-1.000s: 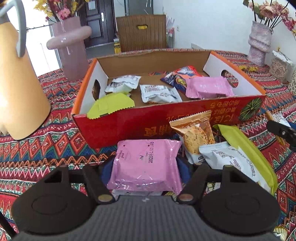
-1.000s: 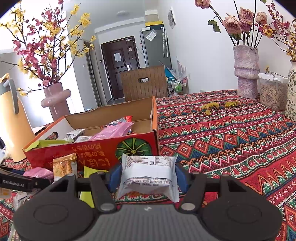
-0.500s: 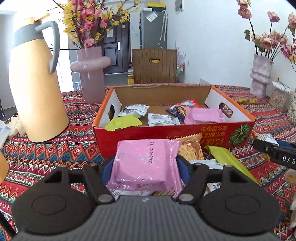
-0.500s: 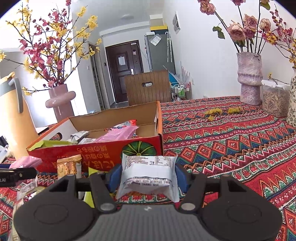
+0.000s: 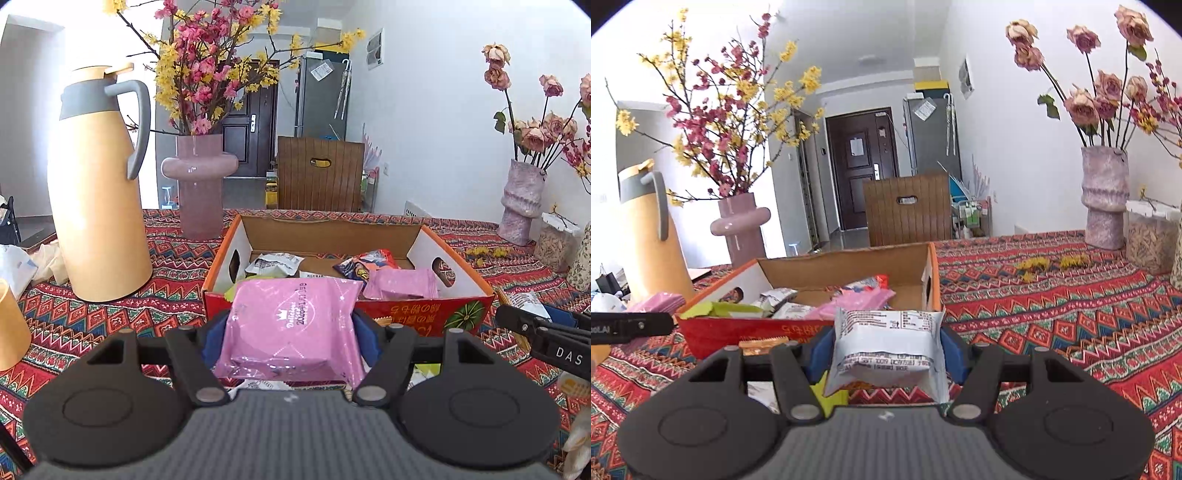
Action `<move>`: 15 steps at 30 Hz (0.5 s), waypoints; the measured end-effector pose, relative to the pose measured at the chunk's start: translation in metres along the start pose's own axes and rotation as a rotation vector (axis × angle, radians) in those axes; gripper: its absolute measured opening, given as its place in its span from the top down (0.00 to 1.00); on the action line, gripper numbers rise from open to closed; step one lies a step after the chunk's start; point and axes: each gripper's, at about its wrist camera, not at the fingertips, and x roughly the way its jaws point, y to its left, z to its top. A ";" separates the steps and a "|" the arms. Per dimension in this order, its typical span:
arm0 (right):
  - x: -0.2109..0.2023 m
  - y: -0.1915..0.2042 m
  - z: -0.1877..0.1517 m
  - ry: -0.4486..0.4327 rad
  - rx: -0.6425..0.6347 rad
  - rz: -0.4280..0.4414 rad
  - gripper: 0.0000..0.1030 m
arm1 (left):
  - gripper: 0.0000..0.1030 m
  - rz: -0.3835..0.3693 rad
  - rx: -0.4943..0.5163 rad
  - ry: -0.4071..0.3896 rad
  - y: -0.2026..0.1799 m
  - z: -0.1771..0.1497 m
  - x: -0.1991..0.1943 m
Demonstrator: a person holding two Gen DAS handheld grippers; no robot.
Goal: Organize snacks
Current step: 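Carry both packets into the cardboard box and open both tools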
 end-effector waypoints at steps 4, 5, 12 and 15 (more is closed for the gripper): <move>-0.003 0.009 0.014 -0.031 -0.018 0.020 0.42 | 0.32 0.000 -0.004 -0.025 -0.004 0.009 -0.002; -0.003 0.011 0.017 -0.039 -0.022 0.024 0.42 | 0.32 0.000 -0.005 -0.033 -0.005 0.012 -0.003; 0.004 0.029 0.040 -0.076 -0.053 0.054 0.42 | 0.32 0.005 -0.013 -0.078 -0.012 0.033 0.000; 0.011 0.035 0.049 -0.081 -0.061 0.062 0.41 | 0.32 0.016 -0.016 -0.094 -0.015 0.042 0.005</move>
